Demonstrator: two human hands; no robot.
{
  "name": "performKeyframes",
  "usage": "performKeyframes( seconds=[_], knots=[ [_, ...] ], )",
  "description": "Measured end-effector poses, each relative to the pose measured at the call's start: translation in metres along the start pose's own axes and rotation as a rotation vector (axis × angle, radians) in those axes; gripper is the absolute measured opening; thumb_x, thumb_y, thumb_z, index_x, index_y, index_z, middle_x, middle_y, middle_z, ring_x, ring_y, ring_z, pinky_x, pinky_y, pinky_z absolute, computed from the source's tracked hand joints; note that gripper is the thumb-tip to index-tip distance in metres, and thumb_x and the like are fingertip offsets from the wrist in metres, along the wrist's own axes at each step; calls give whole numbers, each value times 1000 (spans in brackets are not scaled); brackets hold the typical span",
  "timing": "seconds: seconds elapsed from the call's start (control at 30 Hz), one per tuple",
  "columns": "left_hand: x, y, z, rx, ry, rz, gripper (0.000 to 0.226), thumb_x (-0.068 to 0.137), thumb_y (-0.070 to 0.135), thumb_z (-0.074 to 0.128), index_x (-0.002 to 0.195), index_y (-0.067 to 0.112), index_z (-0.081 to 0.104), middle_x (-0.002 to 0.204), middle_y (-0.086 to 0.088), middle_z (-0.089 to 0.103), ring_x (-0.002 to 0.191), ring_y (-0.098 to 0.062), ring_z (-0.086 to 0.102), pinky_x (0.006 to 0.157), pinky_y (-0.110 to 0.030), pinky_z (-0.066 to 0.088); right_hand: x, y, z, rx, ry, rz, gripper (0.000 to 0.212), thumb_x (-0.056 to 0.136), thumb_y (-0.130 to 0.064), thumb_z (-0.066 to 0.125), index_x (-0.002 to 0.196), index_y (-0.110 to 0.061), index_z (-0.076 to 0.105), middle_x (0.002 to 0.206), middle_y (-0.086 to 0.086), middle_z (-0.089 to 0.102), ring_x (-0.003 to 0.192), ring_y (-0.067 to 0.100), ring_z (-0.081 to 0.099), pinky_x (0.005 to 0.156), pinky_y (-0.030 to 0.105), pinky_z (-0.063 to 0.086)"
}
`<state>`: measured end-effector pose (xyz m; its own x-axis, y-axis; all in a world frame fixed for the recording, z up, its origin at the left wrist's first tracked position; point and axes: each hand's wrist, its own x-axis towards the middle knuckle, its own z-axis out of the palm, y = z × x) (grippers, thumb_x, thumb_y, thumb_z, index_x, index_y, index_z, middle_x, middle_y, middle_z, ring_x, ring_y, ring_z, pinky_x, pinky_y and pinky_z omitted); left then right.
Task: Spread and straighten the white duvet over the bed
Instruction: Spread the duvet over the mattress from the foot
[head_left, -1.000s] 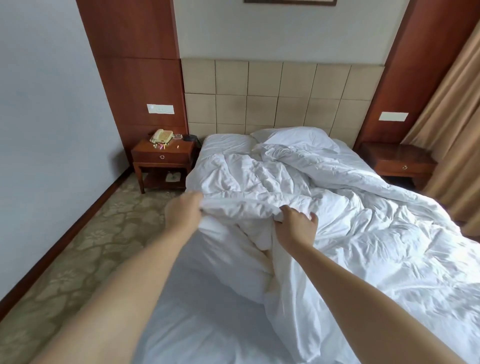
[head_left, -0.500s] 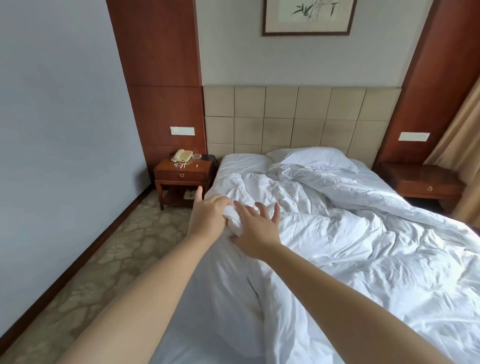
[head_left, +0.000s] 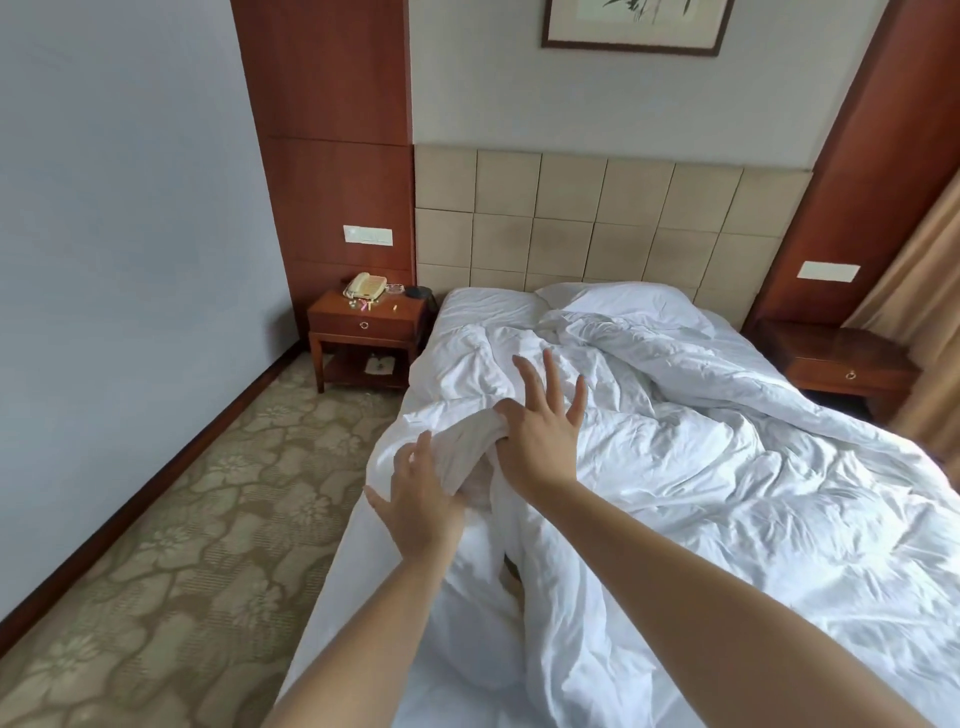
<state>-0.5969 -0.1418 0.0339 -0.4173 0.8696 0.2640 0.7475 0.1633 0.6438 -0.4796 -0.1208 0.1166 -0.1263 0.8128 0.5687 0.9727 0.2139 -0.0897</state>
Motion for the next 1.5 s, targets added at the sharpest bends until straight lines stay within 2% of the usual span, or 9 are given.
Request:
performKeyframes(
  seconds=[0.33, 0.53, 0.63, 0.83, 1.03, 1.13, 1.23, 1.3, 1.5],
  knots=[
    [54, 6, -62, 62, 36, 177, 16, 81, 3, 49, 84, 16, 58, 78, 1, 59, 71, -24, 56, 53, -27, 35, -17, 42, 5, -71, 121, 31, 26, 52, -4, 75, 75, -17, 70, 124, 7, 59, 137, 32, 36, 111, 55, 5],
    [113, 71, -118, 142, 393, 862, 26, 60, -7, 43, 56, 12, 60, 48, -3, 51, 42, -26, 45, 53, -25, 36, 12, 10, -11, 36, 229, -38, 60, 66, -42, 75, 120, -21, 59, 130, 6, 57, 123, 29, 52, 109, 52, 7],
    [112, 80, -121, 187, 530, 1136, 37, 60, -5, 34, 62, 12, 66, 50, -1, 54, 41, -24, 48, 77, -36, 49, 24, -3, -16, 81, 246, -28, 42, 65, -39, 76, 99, -18, 66, 122, 4, 60, 121, 27, 53, 109, 53, 11],
    [56, 7, -61, 383, 383, 930, 74, 67, 41, 74, 131, 16, 47, 114, -2, 61, 91, -18, 65, 102, -69, 29, 26, 1, -11, 66, 119, 80, 13, 66, -14, 64, 76, -18, 71, 130, 3, 52, 137, 27, 32, 112, 48, -12],
    [1, -36, -22, 306, 135, 572, 96, 57, 48, 75, 139, 14, 39, 120, -5, 61, 106, -18, 58, 92, -66, 40, 18, -12, 5, 73, 39, 81, 20, 70, -13, 63, 87, -19, 72, 129, 0, 47, 135, 22, 28, 114, 48, -11],
    [-7, -56, -28, 339, -196, 372, 84, 78, 26, 66, 149, 23, 22, 96, 6, 56, 80, -13, 61, 76, -36, 52, 21, -2, 6, 87, -8, 238, 26, 77, -16, 58, 100, -21, 69, 133, -2, 42, 136, 21, 26, 116, 46, -8],
    [17, -62, -47, 291, -154, 158, 10, 93, 10, 43, 91, 13, 53, 67, 4, 44, 66, -19, 55, 47, -25, 29, 27, 5, 2, 139, -7, 357, 27, 80, -15, 54, 104, -20, 67, 133, -1, 43, 134, 22, 29, 117, 46, 0],
    [44, -54, -60, 110, 22, 125, 28, 90, 1, 45, 66, 14, 41, 59, 3, 40, 58, -19, 45, 44, -25, 24, 33, 5, 0, 202, 44, 425, 28, 79, -13, 54, 104, -17, 65, 130, 2, 46, 130, 25, 34, 116, 44, 8],
    [95, -21, -81, -223, 240, 266, 21, 77, -13, 40, 74, 1, 55, 81, -9, 55, 73, -23, 51, 58, -28, 37, 15, -4, 16, 351, 235, 371, 30, 69, -3, 61, 99, -3, 57, 121, 15, 52, 109, 35, 49, 91, 42, 38]
  ],
)
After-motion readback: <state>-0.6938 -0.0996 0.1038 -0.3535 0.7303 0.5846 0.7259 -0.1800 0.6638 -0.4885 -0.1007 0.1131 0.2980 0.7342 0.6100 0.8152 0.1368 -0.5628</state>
